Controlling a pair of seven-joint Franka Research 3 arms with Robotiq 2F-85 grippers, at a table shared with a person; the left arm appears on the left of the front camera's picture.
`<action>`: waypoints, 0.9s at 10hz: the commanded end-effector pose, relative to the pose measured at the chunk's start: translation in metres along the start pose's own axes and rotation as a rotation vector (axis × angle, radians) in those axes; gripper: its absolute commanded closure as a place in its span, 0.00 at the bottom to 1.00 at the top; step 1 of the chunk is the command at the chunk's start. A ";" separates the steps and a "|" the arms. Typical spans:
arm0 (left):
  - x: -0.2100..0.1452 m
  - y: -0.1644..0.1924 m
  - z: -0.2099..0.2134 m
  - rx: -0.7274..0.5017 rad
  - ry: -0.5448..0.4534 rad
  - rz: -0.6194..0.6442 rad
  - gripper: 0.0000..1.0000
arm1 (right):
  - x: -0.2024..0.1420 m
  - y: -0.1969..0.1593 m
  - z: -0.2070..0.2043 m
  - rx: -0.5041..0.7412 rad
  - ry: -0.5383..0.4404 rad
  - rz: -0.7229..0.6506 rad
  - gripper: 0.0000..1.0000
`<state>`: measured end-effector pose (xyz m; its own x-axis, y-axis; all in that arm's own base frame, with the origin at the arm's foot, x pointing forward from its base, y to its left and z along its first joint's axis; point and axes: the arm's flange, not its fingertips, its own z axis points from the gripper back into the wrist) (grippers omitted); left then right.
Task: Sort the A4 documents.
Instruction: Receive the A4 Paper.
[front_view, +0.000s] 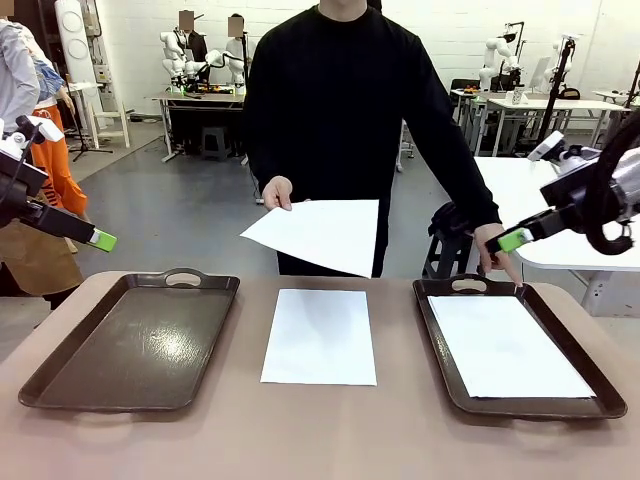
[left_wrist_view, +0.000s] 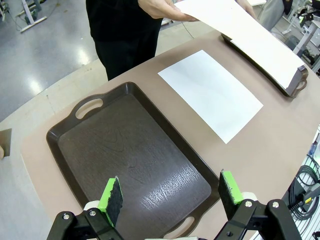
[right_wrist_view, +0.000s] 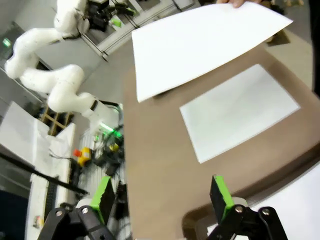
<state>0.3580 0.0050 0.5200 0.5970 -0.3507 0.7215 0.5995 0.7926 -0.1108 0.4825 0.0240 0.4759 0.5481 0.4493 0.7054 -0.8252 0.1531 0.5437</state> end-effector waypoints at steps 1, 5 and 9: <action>-0.001 0.002 -0.001 -0.011 -0.008 0.001 0.00 | 0.016 -0.021 -0.024 0.073 -0.102 -0.171 0.00; -0.001 0.002 -0.001 -0.011 -0.008 0.001 0.00 | 0.027 -0.055 -0.102 0.179 -0.220 -0.501 0.00; -0.001 0.002 -0.001 -0.011 -0.008 0.001 0.00 | 0.034 -0.075 -0.162 0.182 -0.347 -0.766 0.00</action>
<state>0.3580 0.0049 0.5201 0.5969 -0.3508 0.7216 0.5996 0.7926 -0.1107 0.5355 0.1583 0.3823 0.9702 0.0431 0.2385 -0.2424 0.1683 0.9555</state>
